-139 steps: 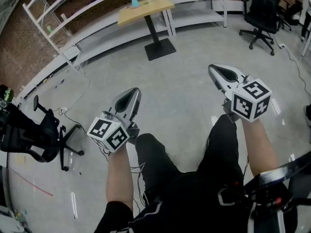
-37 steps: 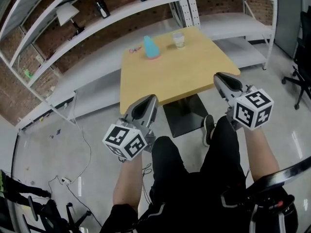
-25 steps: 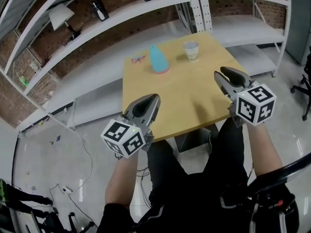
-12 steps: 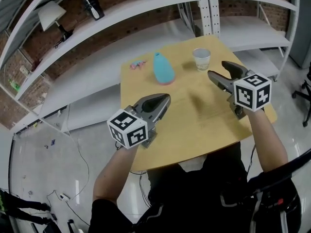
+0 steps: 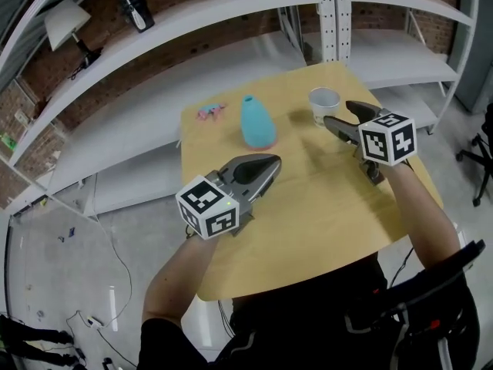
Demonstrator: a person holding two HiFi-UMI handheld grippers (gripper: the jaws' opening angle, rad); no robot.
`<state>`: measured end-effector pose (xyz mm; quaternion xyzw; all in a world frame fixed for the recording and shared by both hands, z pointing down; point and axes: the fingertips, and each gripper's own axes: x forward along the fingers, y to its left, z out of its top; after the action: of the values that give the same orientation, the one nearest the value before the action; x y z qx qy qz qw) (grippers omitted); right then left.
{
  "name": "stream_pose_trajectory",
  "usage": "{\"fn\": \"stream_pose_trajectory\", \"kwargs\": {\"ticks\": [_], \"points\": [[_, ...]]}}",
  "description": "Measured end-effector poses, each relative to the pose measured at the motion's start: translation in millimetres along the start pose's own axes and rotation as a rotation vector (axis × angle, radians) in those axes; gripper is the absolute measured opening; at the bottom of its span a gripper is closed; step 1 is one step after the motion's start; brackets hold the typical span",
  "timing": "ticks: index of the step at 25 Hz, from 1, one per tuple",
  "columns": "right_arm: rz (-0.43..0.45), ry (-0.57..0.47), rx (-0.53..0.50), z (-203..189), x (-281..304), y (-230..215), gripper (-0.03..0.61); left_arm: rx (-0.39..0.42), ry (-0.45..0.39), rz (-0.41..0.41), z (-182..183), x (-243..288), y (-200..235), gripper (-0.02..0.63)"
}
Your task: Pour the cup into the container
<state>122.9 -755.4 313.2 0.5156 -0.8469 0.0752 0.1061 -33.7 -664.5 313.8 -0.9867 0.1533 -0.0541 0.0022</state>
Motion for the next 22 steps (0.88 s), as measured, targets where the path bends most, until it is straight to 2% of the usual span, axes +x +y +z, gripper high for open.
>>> {"fn": "stream_pose_trajectory", "kwargs": {"ticks": [9, 14, 22], "points": [[0.025, 0.062, 0.024, -10.2, 37.0, -9.9, 0.325, -0.011, 0.0, -0.006, -2.2, -0.8, 11.8, 0.002], [0.024, 0.066, 0.04, -13.7, 49.6, -13.8, 0.325, -0.011, 0.038, -0.003, -8.5, 1.5, 7.2, 0.002], [0.022, 0.058, 0.044, -8.4, 63.1, -14.9, 0.322, -0.018, 0.043, 0.014, -11.2, -0.6, 11.0, 0.002]]}}
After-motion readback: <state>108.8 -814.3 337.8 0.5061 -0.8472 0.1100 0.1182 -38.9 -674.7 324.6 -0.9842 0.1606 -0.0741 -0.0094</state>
